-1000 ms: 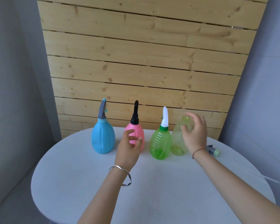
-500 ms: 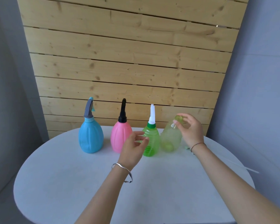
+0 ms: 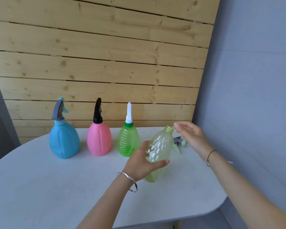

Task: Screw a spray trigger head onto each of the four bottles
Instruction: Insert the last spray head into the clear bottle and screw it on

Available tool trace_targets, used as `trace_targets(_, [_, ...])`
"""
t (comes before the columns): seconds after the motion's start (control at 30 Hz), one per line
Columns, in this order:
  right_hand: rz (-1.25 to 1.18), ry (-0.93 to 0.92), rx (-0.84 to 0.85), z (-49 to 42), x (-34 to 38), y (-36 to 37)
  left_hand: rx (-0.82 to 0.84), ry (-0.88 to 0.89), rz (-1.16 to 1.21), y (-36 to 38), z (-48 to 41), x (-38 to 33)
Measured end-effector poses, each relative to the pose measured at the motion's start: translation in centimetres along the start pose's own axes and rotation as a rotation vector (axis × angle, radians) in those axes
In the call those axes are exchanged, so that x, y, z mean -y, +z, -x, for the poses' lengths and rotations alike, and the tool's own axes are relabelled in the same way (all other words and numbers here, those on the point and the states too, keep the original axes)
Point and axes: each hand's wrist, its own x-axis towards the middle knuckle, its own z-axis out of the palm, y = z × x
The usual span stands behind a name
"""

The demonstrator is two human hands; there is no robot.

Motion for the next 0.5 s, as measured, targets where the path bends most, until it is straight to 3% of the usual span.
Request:
trace_targets(0.2, [0.206,0.178,-0.111,-3.6,-6.9,-2.8,-0.044,-0.021,0.010,0.8,-0.8,0.4])
trace_targets(0.5, [0.707,0.430,0.052,-6.5,-9.7,-2.2,-0.034,-0.048,0.033,2.2,-2.3,0.5])
